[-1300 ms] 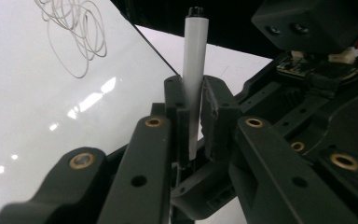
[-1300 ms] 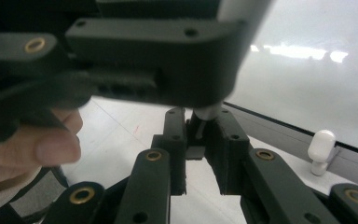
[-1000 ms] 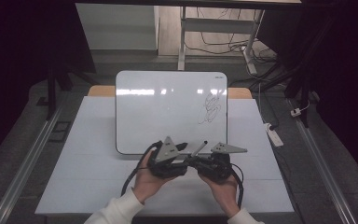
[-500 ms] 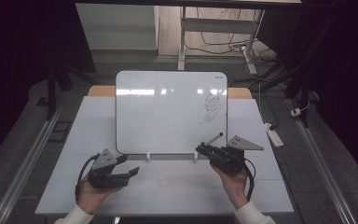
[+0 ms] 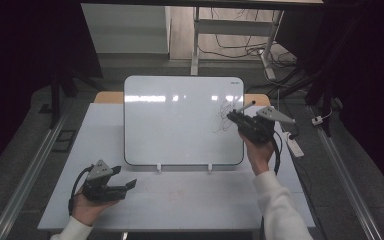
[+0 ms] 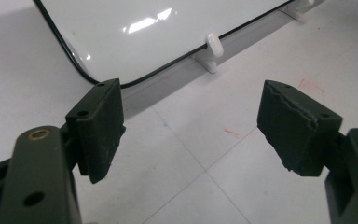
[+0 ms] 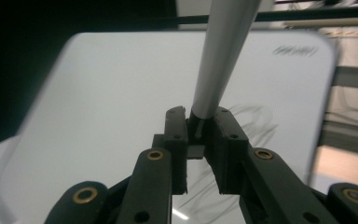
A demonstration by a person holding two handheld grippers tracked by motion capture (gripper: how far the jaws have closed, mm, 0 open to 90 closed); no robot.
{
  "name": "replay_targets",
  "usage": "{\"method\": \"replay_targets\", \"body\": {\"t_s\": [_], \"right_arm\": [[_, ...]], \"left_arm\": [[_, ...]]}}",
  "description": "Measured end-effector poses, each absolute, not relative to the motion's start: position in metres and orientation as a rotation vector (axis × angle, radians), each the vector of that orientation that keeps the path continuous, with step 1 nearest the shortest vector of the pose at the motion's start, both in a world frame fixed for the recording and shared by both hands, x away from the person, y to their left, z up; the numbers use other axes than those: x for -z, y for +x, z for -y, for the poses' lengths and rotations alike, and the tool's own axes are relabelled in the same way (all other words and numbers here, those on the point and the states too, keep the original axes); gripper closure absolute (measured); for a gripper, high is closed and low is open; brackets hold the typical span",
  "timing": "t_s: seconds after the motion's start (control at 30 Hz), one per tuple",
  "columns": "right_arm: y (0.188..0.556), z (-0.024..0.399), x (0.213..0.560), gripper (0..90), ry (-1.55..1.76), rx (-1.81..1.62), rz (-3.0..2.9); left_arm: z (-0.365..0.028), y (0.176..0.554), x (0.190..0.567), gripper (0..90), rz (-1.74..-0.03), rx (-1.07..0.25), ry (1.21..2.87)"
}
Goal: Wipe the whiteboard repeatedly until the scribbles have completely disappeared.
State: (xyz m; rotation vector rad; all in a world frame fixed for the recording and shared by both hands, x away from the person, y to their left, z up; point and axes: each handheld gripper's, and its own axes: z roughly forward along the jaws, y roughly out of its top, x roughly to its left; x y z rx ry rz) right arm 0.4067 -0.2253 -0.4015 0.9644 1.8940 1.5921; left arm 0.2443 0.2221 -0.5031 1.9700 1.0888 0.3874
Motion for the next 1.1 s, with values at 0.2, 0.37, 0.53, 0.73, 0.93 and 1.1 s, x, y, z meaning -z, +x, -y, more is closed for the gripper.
{"method": "replay_targets", "body": {"t_s": [0.2,0.37,0.53,0.73,0.93,1.1], "right_arm": [[0.452,0.226,0.393,77.5,0.993,-1.524,-1.822],[0.473,0.221,0.398,77.6,1.015,-1.517,-1.809],[0.469,0.207,0.412,77.6,0.916,-1.501,-1.919],[0.470,0.212,0.412,77.7,0.952,-1.521,-1.878],[0.469,0.212,0.412,77.7,0.933,-1.483,-1.822],[0.466,0.202,0.417,77.7,0.855,-1.487,-1.912]], "left_arm": [[-0.226,0.248,0.509,23.1,-1.093,-0.363,1.968],[-0.231,0.249,0.511,23.1,-1.116,-0.366,1.951],[-0.235,0.250,0.513,23.1,-1.134,-0.374,1.937],[-0.234,0.249,0.512,23.1,-1.129,-0.383,1.942],[-0.234,0.250,0.514,23.1,-1.140,-0.386,1.941],[-0.234,0.249,0.514,23.2,-1.139,-0.389,1.938]]}}
